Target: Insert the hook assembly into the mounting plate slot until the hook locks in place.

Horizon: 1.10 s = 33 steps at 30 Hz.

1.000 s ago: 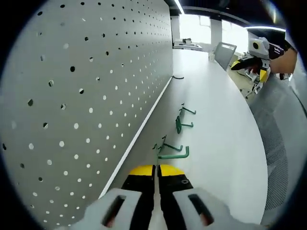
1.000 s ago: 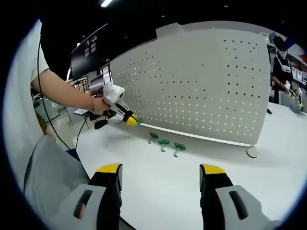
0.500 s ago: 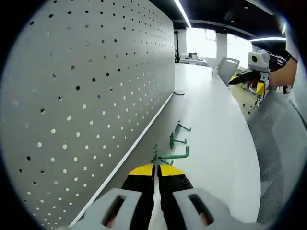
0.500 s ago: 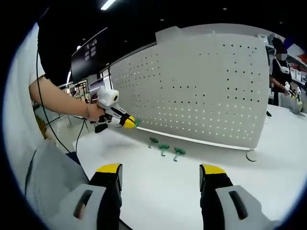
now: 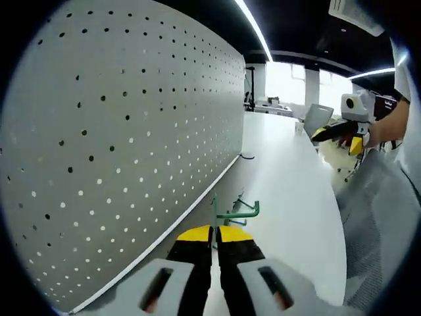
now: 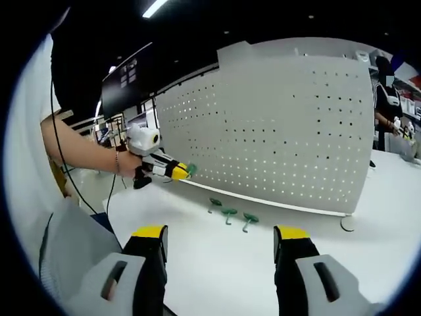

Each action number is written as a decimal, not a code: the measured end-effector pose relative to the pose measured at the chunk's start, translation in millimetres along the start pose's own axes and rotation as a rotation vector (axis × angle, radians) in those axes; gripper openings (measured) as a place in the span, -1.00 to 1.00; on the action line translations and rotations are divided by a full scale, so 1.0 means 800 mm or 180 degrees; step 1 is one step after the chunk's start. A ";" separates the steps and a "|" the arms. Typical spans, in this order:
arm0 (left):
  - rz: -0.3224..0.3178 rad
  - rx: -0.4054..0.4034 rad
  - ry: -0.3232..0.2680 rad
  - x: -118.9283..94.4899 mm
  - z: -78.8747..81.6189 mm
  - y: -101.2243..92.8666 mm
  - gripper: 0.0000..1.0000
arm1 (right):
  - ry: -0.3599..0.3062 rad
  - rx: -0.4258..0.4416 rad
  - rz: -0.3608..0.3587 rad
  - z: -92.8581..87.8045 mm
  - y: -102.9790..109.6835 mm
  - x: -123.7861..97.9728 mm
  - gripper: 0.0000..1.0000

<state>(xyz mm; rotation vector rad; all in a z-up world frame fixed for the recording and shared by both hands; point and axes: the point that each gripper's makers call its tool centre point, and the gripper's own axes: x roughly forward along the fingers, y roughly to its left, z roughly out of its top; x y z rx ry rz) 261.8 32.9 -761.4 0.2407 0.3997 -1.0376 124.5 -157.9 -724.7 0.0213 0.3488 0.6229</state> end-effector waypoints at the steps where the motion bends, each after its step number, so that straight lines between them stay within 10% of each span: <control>1: 0.0017 -0.0014 -0.0039 0.000 0.004 -0.001 -0.97 | -0.0007 0.0004 -0.0001 0.001 0.000 0.000 0.25; 33: 0.0150 -0.0152 -0.0993 -0.040 0.115 -0.062 -0.96 | -0.0199 -0.0083 0.0105 0.038 0.018 0.009 0.24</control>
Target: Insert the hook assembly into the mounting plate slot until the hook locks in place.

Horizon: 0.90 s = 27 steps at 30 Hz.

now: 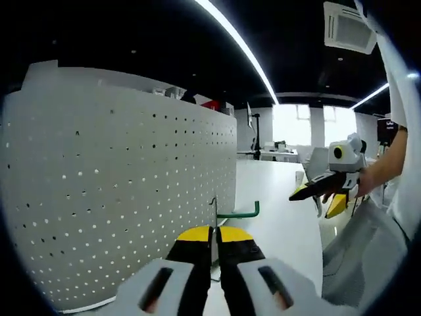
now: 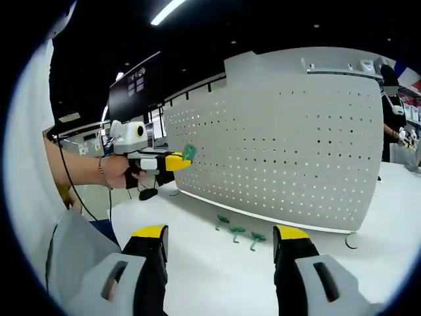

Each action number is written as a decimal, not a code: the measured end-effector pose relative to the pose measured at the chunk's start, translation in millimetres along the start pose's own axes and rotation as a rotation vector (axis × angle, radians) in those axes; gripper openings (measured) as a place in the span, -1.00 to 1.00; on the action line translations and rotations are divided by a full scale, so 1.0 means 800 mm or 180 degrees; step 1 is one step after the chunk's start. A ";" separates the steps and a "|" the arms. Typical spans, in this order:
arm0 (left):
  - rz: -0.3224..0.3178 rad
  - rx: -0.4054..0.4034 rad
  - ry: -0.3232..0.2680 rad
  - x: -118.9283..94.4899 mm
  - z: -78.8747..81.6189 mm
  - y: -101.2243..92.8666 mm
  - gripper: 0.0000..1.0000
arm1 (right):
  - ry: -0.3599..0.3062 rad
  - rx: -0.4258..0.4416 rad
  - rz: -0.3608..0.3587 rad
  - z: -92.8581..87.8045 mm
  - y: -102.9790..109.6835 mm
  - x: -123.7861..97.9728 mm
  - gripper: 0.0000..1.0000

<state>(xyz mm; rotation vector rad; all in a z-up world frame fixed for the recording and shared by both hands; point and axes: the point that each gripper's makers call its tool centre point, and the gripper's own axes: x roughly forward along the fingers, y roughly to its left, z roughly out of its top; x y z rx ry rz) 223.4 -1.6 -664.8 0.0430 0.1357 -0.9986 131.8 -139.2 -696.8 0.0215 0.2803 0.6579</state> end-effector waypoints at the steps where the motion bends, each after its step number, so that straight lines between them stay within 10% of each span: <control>1: 0.0004 -0.0015 -0.0009 0.000 0.000 0.000 -0.96 | 0.0000 0.0001 0.0001 0.000 0.000 0.000 0.24; 6: 0.0038 -0.0033 -0.0027 -0.002 0.000 -0.002 -0.96 | -0.0023 0.0004 0.0014 0.003 0.002 0.000 0.24; 15: 0.0079 -0.0016 -0.0070 -0.004 0.003 -0.005 -0.96 | -0.0767 0.0114 0.0212 0.061 0.021 -0.009 0.15; 27: 0.0121 -0.0024 -0.0087 -0.003 0.001 -0.012 -0.96 | -0.0672 0.0075 0.0295 0.059 0.030 0.009 -0.01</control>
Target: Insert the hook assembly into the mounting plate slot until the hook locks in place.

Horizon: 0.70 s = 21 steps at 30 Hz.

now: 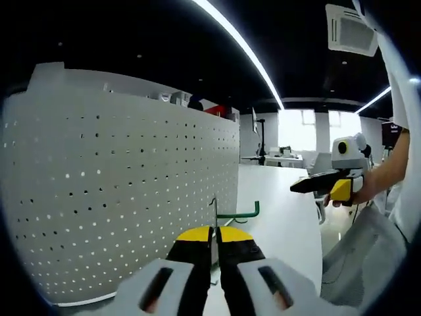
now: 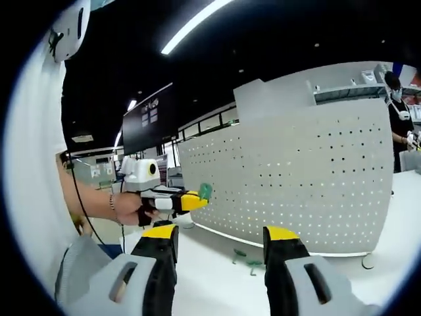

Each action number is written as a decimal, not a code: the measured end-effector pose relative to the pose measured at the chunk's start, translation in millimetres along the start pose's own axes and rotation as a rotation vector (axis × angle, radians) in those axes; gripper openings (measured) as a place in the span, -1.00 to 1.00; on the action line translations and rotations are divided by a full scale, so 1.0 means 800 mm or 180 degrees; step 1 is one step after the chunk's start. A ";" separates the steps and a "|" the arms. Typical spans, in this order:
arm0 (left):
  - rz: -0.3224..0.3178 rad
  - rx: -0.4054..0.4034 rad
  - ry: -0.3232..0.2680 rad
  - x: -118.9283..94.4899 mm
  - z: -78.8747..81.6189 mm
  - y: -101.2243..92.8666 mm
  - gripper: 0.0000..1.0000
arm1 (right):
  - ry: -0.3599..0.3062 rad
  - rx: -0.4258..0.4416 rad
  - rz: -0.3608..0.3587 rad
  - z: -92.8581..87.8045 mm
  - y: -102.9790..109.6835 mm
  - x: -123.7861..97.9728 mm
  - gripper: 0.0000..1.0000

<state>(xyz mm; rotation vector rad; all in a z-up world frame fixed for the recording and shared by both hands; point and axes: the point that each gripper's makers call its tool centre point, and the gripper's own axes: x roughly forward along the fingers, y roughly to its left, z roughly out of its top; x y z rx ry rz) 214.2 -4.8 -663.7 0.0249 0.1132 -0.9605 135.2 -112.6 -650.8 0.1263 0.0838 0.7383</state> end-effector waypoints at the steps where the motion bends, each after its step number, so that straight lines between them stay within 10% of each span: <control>1: 0.0003 -0.0003 -0.0002 0.000 0.000 -0.001 -0.96 | -0.0001 0.0004 0.0009 0.000 0.001 0.002 -0.01; 21: -0.0015 -0.0002 -0.0053 0.003 0.008 -0.020 -0.96 | -0.0104 0.0090 0.0275 0.008 0.029 0.061 -0.02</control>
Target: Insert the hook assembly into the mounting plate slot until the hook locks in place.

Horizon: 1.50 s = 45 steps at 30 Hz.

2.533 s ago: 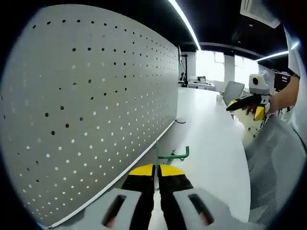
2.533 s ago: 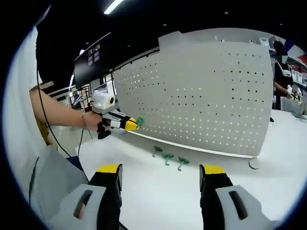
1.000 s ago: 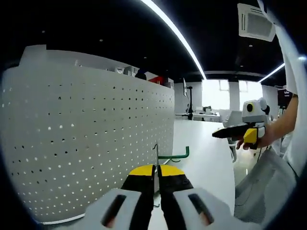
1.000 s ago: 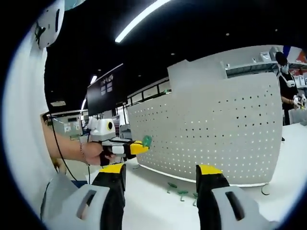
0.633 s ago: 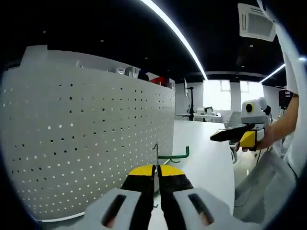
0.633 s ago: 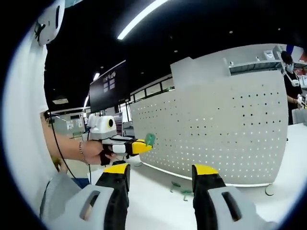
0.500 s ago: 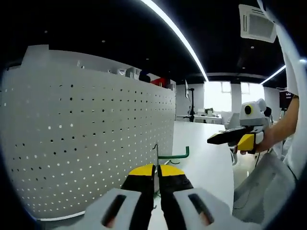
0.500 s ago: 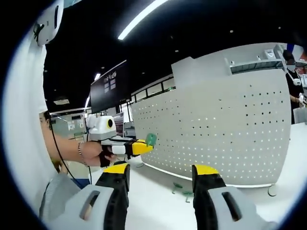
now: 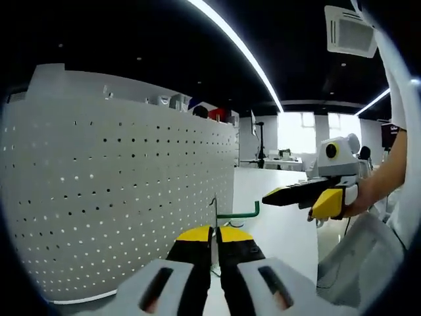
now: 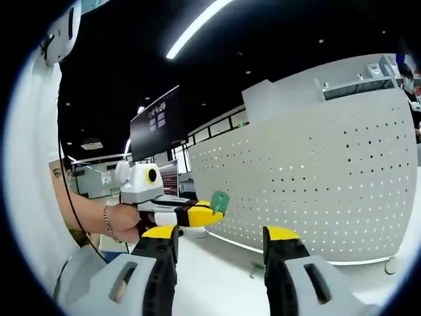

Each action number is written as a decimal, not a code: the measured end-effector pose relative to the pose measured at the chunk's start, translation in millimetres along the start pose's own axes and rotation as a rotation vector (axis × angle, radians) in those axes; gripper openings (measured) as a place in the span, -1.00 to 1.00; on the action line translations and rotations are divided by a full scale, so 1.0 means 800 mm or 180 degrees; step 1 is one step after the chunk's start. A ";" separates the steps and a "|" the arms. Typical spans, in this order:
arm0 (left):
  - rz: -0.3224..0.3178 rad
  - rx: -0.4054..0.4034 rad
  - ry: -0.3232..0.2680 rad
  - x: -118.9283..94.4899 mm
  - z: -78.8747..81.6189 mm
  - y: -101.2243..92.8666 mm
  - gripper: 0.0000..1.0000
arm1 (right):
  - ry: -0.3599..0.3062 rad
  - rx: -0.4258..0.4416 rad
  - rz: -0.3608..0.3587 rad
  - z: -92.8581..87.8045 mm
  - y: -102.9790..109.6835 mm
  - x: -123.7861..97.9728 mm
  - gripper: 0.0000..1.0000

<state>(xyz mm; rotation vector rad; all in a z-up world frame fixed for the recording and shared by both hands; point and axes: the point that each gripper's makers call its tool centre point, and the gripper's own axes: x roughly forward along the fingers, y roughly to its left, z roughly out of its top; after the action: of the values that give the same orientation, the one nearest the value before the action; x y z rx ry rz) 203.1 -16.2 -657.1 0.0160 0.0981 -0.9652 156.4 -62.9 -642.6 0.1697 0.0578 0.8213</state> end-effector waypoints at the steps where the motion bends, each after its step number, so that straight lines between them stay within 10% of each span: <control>1: 0.0006 -0.0001 -0.0007 0.000 0.001 -0.001 -0.96 | -0.0015 0.0008 0.0012 0.002 0.001 0.004 -0.02; 26: -0.0018 -0.0010 -0.0038 0.005 0.004 -0.019 -0.96 | -0.0126 0.0196 0.0137 0.010 0.013 0.043 -0.15; 45: -0.0050 -0.0038 -0.0074 0.007 0.008 -0.029 -0.96 | -0.0120 0.0200 0.0066 0.009 0.010 0.046 -0.75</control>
<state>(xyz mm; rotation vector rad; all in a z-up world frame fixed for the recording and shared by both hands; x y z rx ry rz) 187.3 -34.2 -650.2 -0.0071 0.0828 -0.9803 176.3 -31.3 -633.3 0.2453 0.0463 0.8372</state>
